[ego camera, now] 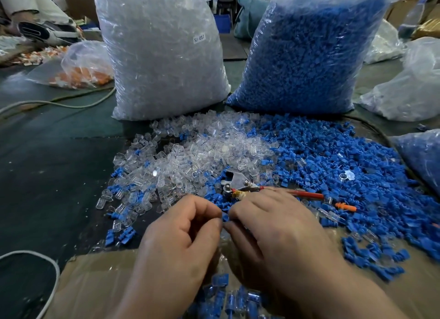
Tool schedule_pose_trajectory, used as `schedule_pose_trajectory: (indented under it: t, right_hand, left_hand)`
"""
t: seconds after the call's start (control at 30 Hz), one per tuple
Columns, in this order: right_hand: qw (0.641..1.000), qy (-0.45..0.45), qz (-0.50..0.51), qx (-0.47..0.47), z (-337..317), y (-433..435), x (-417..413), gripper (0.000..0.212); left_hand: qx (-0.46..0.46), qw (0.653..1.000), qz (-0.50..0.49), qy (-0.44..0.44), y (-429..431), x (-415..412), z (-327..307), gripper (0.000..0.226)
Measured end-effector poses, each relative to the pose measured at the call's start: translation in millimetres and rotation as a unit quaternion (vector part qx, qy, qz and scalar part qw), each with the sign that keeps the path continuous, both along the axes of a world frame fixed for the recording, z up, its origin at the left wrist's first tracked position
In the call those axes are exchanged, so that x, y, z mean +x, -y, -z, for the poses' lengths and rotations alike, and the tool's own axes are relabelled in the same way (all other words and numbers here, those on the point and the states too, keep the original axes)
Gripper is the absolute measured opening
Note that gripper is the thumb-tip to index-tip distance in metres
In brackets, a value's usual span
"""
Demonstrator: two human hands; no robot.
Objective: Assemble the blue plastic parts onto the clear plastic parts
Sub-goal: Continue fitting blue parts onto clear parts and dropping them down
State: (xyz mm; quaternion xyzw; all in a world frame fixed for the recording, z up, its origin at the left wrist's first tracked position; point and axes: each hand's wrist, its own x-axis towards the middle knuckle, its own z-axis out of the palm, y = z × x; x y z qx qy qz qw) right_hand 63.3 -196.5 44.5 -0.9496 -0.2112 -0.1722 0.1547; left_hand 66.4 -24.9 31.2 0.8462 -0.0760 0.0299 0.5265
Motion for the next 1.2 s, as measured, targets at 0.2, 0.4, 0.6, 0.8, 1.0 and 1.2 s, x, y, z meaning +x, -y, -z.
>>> schedule_pose_trajectory:
  t: [0.2, 0.4, 0.6, 0.8, 1.0, 1.2]
  right_hand:
    - [1.000, 0.016, -0.011, 0.017, -3, 0, -3, 0.028]
    - [0.983, -0.147, -0.008, 0.114, -10, -8, -9, 0.033]
    - [0.706, -0.501, 0.015, 0.500, -29, -7, -14, 0.026]
    - [0.968, -0.212, 0.136, 0.000, -15, 9, -10, 0.032]
    - [0.966, -0.176, 0.163, -0.093, -1, 11, 2, 0.041]
    - [0.974, -0.135, 0.139, -0.115, 13, -2, 11, 0.052]
  left_hand:
    - [-0.036, 0.999, 0.003, -0.002, -3, 0, -6, 0.022]
    - [-0.078, 0.991, 0.081, -0.072, -14, 8, -5, 0.041]
    - [-0.149, 0.974, 0.165, -0.040, -13, -3, -10, 0.017]
    - [0.131, 0.985, 0.116, -0.007, -32, 11, -11, 0.012]
    - [0.256, 0.943, 0.212, 0.027, -23, 8, -9, 0.026]
    - [0.276, 0.952, 0.080, 0.101, -23, 19, 0, 0.044]
